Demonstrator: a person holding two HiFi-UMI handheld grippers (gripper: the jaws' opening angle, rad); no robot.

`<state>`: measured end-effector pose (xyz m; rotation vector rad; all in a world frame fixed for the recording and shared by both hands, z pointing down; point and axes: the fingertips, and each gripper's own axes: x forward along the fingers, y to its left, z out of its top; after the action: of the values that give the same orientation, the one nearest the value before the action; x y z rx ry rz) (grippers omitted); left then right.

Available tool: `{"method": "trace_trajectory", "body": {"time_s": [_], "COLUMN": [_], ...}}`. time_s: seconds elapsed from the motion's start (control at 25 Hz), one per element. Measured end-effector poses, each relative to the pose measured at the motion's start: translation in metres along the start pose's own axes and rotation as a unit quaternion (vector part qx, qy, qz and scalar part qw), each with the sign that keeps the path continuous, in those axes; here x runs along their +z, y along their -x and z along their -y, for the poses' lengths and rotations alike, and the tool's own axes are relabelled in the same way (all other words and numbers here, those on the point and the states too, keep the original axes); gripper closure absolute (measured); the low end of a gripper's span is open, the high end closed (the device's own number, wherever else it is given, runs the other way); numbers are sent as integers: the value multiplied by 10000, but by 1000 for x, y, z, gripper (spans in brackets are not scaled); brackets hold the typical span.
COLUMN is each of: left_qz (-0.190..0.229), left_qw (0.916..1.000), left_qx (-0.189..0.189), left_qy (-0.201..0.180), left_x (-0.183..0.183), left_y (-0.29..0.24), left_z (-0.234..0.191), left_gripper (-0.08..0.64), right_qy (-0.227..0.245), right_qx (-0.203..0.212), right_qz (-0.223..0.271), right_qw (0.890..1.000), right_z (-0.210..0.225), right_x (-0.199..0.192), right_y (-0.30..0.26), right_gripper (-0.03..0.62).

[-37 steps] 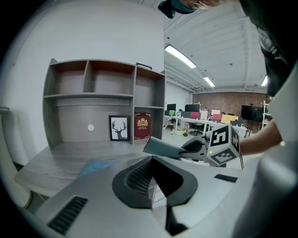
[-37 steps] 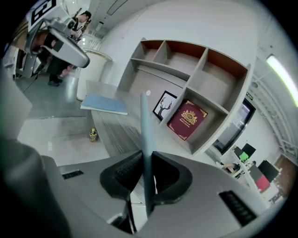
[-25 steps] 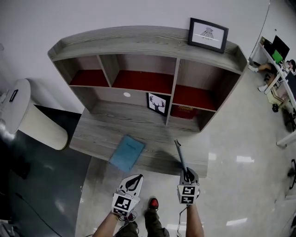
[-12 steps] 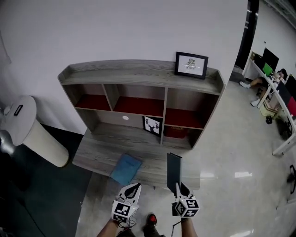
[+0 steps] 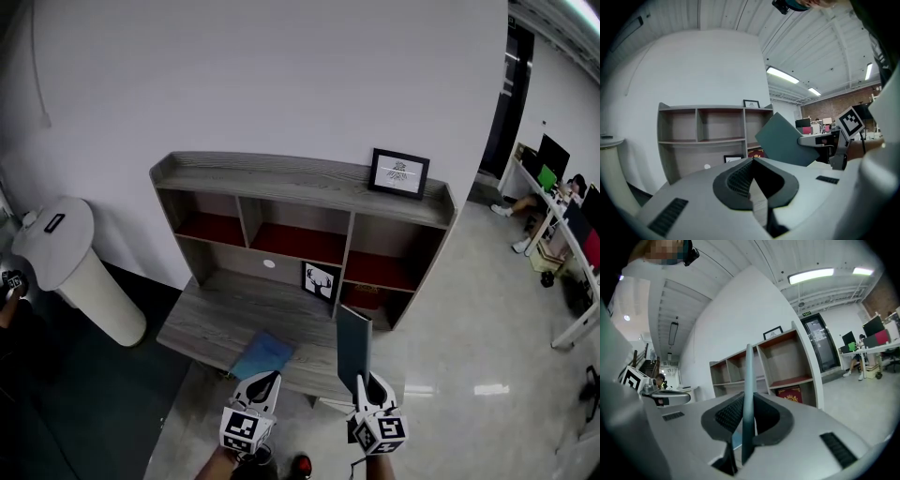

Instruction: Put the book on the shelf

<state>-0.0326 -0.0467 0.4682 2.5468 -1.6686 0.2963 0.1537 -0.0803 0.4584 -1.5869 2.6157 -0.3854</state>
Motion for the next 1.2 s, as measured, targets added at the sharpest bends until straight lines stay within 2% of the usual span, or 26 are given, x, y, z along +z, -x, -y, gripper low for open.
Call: {"method": "trace_trajectory", "body": {"time_s": [0.24,0.4,0.56,0.72,0.84,0.96,1.2], "left_qz": [164,344,402,430,441,457,466], "left_qw": [9991,9987,9989,9990,9990,9990,9988], "left_qx": [380,371,242,118,51,10,-90], "left_qy": [36,75,-1,-22,-34,-1,74], "left_x": [26,43,55,64,68,70,68], "left_y": [-4,-18,-38,-60,-73,-84,-100], "left_z": [-44,-74,-103,-132,-154,-175,-211], "left_gripper": [555,555,555,555,555,555,555], "right_qy": [300,675,1411,2241,3260,4077,5480], "right_qx": [254,333,248,189,113,-66,-252], "right_qz": [346,534,741,752,730,647,619], "right_qw": [9986,9957,9869,9715,9425,9108,8338], "right_z": [-21,-31,-41,-64,-82,-95,-112], "right_x": [31,42,60,83,97,105,105], "right_y": [-24,-47,-81,-120,-147,-173,-224], "right_gripper": [522,522,522,522,522,522,522]}}
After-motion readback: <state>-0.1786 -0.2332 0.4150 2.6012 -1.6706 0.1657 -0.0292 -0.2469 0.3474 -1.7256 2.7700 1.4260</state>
